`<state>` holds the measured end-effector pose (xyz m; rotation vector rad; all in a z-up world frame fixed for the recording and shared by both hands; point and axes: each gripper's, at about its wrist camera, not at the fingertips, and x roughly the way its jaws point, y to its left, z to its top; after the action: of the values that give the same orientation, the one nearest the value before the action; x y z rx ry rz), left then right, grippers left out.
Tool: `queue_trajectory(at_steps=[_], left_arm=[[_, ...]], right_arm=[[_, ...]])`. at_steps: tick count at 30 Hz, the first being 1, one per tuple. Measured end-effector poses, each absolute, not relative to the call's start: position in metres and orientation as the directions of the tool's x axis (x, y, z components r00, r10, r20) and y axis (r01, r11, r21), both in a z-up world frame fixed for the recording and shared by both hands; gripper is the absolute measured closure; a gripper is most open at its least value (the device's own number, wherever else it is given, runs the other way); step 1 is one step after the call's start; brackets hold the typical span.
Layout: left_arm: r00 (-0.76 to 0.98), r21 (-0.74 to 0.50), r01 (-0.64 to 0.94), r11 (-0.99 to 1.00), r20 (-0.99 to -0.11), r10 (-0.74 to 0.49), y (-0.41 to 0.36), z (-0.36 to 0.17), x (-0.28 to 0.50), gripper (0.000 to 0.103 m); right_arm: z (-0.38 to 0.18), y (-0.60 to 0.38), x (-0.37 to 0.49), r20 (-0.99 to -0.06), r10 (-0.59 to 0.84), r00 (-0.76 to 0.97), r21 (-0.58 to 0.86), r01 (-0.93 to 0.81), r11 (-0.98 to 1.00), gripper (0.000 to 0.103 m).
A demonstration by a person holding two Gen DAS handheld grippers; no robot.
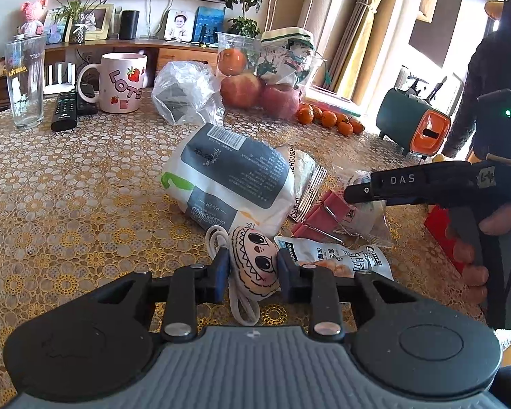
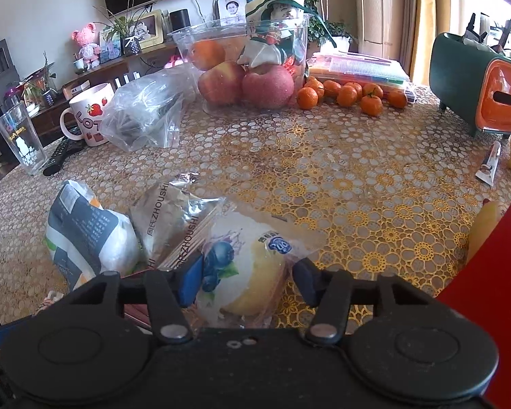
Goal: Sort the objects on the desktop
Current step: 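Grasp the cartoon-face plush keychain with the left tool while the right tool grasps the wrapped bun, then carry the plush keychain and wrapped bun with both tools over the red box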
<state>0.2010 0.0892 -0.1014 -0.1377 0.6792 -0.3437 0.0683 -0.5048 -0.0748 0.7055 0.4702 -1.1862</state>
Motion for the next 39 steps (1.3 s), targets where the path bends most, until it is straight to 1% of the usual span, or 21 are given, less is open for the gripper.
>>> queue_trajectory(at_steps=[17, 28, 39], left_arm=[[0.758, -0.262, 0.266, 0.928, -0.538, -0.369, 0.079, -0.052, 0.172, 0.075], [0.774, -0.231, 0.337, 0.913, -0.483, -0.409, 0.044, -0.009, 0.138, 0.075], [0.77, -0.199, 0.408, 0.891, -0.449, -0.453, 0.004, 0.02, 0.105, 0.075]], right_arm=[[-0.028, -0.448, 0.025, -0.629, -0.708, 0.321, 0.277, 0.944, 0.181, 0.049], [0.005, -0.392, -0.008, -0.602, -0.724, 0.337, 0.295, 0.936, 0.191, 0.049], [0.023, -0.346, -0.045, -0.561, -0.746, 0.358, 0.333, 0.923, 0.193, 0.049]])
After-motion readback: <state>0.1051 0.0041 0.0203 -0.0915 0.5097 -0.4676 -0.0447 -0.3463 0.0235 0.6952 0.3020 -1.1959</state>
